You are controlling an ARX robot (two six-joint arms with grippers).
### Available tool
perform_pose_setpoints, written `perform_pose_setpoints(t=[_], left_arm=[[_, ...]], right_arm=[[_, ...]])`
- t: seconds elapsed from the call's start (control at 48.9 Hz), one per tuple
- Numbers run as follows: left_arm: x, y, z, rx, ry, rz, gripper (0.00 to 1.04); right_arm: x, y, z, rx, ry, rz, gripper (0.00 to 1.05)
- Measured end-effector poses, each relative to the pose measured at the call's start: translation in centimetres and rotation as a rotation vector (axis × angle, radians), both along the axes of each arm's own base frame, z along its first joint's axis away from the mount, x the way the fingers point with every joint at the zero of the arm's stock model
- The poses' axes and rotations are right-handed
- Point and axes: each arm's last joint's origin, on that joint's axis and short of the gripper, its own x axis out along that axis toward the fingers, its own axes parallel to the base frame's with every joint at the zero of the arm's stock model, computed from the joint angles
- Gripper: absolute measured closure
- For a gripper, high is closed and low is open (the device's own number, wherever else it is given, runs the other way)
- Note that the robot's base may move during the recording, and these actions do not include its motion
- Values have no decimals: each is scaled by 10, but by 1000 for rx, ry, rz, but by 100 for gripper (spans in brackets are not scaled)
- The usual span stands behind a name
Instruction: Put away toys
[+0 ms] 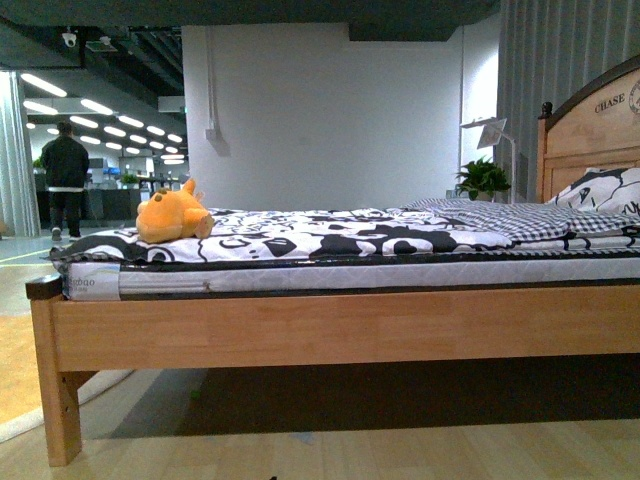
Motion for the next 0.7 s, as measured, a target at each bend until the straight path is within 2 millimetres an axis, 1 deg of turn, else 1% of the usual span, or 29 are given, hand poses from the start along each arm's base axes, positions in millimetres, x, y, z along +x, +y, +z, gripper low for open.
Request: perform_pose_setpoints(t=[0.695], left_arm=[[0,0,0,0,0,0,6]], right_arm=[[0,0,0,0,0,0,6]])
